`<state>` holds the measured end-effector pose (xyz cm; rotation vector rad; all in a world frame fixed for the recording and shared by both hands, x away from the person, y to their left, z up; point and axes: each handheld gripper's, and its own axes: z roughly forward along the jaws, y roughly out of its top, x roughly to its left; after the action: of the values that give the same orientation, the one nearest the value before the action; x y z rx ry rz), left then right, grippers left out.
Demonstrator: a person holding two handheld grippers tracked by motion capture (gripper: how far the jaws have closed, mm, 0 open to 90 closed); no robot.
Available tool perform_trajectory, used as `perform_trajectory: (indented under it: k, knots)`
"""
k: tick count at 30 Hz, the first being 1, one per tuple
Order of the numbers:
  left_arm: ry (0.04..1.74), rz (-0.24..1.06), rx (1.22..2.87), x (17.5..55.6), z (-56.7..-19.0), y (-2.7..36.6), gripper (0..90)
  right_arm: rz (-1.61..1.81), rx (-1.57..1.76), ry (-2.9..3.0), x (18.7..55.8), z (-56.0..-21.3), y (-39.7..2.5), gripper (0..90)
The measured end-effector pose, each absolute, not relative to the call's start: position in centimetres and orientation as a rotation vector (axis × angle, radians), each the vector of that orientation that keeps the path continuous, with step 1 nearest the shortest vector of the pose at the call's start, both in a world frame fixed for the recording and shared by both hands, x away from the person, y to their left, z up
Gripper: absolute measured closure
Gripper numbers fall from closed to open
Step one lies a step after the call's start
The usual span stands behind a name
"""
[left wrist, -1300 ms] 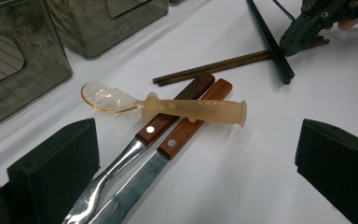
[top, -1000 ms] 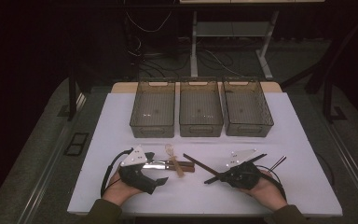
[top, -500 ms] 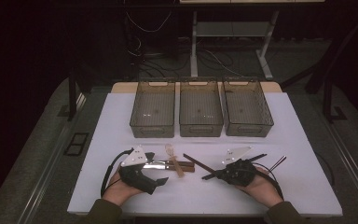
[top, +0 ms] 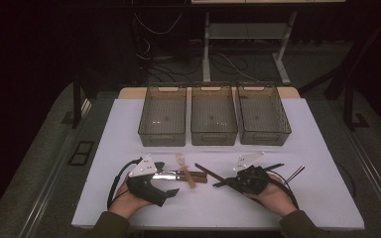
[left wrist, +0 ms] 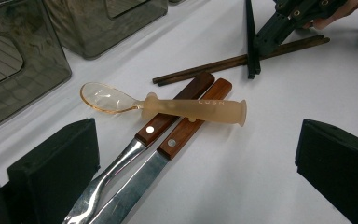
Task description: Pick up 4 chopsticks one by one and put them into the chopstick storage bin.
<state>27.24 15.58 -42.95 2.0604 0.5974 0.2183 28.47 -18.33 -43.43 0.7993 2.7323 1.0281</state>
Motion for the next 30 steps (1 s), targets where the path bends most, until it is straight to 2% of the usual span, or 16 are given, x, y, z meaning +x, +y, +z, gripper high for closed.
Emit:
perform_trajectory:
  k: [30]
  knots:
    - [0.596, 0.217, 2.061, 27.2, -42.9, 15.6, 0.0, 1.038, 0.833, 2.699, 31.0, -43.4, -17.1, 90.0]
